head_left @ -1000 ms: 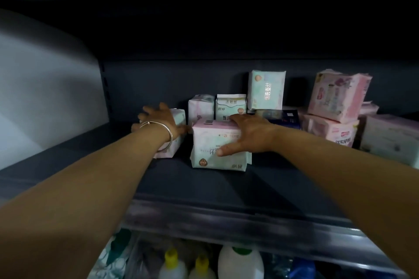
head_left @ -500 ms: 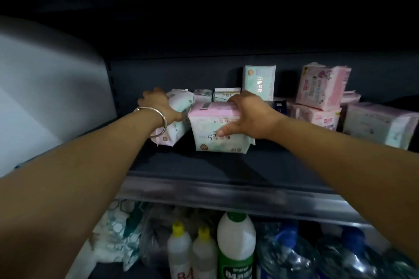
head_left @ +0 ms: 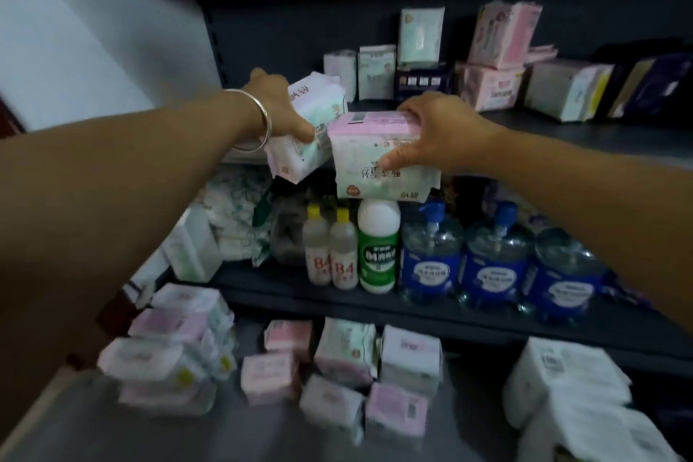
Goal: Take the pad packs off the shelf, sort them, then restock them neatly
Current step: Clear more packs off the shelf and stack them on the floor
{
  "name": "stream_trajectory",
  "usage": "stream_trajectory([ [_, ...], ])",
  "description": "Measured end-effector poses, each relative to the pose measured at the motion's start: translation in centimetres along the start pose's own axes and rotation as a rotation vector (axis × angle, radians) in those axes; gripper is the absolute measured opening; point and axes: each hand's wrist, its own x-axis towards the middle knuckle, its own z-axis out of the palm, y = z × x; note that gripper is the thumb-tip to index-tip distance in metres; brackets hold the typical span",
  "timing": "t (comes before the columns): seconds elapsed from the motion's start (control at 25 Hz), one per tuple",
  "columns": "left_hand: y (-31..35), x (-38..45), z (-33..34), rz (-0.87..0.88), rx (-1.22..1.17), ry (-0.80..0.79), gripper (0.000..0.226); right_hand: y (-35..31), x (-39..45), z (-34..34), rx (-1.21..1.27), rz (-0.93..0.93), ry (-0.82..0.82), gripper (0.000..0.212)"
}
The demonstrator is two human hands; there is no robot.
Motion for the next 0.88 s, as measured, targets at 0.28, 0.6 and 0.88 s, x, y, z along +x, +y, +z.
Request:
stream_trajectory([
  [0.28, -1.0, -8.6, 10.4, 0.038, 0.020, -0.206, 0.065, 2.7, -10.3, 7.6, 0.018, 0.047, -0.184, 0.075],
  [0.6, -5.3, -13.1, 23.7, 0.106, 0.097, -0.500, 0.072, 5.7, -15.1, 19.6, 0.017, 0.060, -0.442, 0.071],
  [0.88, -5.8, -13.9, 30.6, 0.274, 0.328, -0.672, 0.082, 9.0, -18.2, 27.0, -0.003, 0.149, -0.442, 0.067],
])
